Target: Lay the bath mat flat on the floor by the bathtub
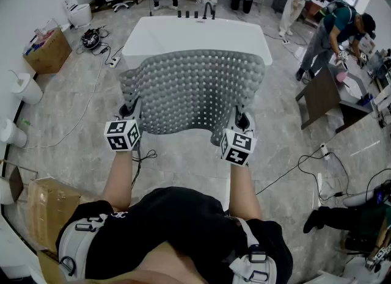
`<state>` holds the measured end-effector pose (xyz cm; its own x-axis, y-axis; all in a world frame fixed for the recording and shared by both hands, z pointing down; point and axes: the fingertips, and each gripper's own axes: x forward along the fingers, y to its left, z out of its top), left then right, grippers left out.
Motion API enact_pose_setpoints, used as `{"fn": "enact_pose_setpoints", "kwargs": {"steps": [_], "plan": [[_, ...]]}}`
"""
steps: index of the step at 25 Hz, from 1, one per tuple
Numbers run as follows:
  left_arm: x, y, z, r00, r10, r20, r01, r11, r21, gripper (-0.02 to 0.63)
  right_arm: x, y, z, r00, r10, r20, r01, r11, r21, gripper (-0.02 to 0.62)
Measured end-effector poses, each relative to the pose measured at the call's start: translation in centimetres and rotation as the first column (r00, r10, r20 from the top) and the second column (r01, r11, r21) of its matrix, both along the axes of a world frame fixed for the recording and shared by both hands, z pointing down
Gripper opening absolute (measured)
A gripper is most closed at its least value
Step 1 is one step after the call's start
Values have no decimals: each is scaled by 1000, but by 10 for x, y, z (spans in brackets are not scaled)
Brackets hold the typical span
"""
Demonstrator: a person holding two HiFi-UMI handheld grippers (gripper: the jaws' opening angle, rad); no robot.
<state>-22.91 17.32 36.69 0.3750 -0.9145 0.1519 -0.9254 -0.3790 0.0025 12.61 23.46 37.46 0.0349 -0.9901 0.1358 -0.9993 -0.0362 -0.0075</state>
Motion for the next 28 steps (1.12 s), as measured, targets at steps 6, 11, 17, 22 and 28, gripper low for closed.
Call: {"fn": "enact_pose_setpoints", "kwargs": {"steps": [6, 11, 17, 22, 28], "plan": [[2, 2, 2, 1000, 4, 1, -4, 1000, -4, 61, -3, 1, 6, 1000, 5, -8, -5, 1000, -22, 34], [-7, 6, 4, 1000, 0, -10, 0, 1000, -8, 61, -15, 1, 8, 1000, -20, 10, 20, 1000, -23, 35], [-29, 8, 7, 1000, 3, -17, -3, 1000, -11, 60, -40, 1, 8, 1000, -29, 9, 29, 999, -26, 35], [-47, 7, 12, 1000, 17, -23, -18, 1000, -12, 58, -60, 3, 12, 1000, -23, -10, 23, 999, -24, 35], [-63, 11, 23, 999, 34, -33, -35, 999, -16, 58, -74, 16, 20, 1000, -3, -11, 3, 1000, -17, 35]]}}
